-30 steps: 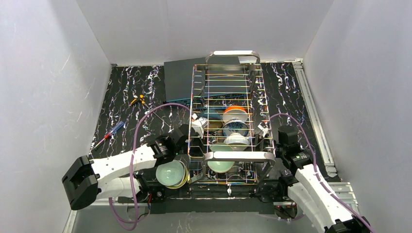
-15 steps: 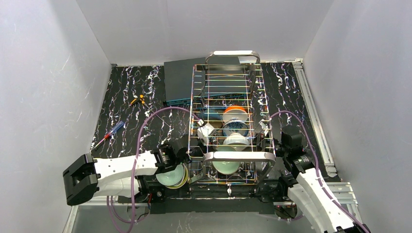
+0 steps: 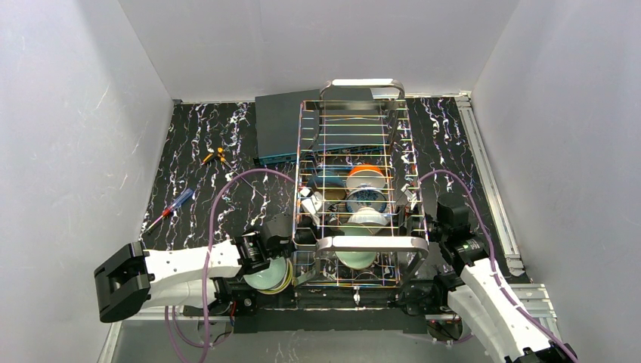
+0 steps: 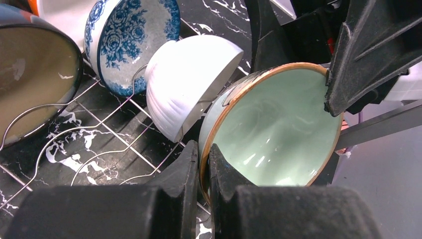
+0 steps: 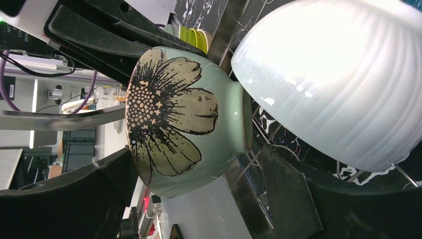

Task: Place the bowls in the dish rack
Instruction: Pick up the bowl from the dish rack.

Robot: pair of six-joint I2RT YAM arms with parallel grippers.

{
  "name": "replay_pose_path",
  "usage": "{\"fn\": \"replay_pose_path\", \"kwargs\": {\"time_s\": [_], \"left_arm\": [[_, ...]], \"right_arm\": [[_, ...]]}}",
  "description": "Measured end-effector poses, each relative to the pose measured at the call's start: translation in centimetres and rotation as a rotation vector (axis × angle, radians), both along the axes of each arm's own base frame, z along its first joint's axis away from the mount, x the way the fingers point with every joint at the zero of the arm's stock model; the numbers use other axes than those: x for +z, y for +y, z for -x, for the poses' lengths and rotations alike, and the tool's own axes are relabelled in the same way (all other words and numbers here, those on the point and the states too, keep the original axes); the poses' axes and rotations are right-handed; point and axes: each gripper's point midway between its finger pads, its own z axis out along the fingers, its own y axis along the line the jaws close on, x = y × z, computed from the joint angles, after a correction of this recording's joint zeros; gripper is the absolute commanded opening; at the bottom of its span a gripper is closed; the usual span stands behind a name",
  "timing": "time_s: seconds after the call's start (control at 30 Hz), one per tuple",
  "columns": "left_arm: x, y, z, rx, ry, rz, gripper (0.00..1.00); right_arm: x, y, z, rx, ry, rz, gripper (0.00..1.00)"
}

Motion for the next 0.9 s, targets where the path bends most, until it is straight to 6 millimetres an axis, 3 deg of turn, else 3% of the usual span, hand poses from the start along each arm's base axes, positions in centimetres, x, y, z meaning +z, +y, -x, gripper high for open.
{"fn": "replay_pose_path", "kwargs": {"time_s": [0.53, 0.7, 0.9], "left_arm": [[1.2, -1.9, 0.5, -0.043, -0.006, 0.039, 0.00], [1.1, -2.3, 0.5, -0.041, -0.019, 0.027, 0.00], [0.8, -2.3, 0.3, -0.024, -0.033, 0.012, 0.00]], "right_arm": [[1.4, 0.3, 0.1, 0.026, -0.021, -0.049, 0.97], [1.5, 0.4, 0.2, 0.033, -0.021, -0.054, 0.80], [1.2, 0.3, 0.3, 0.040, -0.036, -0.042, 0.32]]}}
